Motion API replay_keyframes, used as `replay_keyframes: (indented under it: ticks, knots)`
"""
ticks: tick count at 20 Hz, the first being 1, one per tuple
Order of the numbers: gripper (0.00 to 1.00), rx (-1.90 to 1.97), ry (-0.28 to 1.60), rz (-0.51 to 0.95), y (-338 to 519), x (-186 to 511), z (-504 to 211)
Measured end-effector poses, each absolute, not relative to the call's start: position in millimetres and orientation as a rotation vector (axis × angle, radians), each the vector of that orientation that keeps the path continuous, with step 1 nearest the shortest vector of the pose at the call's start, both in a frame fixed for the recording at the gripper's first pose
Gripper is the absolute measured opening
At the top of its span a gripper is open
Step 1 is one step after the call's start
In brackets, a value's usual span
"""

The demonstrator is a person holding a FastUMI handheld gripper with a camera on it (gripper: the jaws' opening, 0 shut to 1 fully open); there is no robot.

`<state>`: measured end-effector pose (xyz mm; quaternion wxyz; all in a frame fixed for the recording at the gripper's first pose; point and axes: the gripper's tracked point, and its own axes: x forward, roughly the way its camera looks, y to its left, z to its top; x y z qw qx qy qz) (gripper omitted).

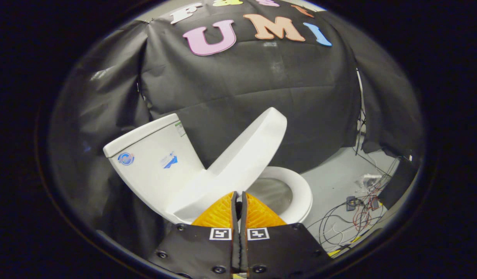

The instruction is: Open the toilet lid.

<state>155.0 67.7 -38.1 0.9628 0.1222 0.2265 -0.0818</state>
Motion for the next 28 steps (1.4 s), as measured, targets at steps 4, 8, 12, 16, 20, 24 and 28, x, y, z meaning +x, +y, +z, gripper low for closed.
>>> replay_keyframes:
  ticks: [4, 8, 12, 16, 20, 24, 28]
  knots:
    - [0.01, 0.230, 0.455, -0.166, 70, 157, -33]
    - [0.01, 0.187, 0.446, -0.157, 73, 161, -25]
    - [0.01, 0.187, 0.442, -0.162, 73, 161, -24]
    - [0.01, 0.182, 0.433, -0.157, 74, 164, -20]
    - [0.01, 0.169, 0.433, -0.180, 73, 163, -22]
    - [0.01, 0.145, 0.424, -0.191, 75, 164, -19]
    - [0.00, 0.066, 0.412, -0.189, 75, 166, -15]
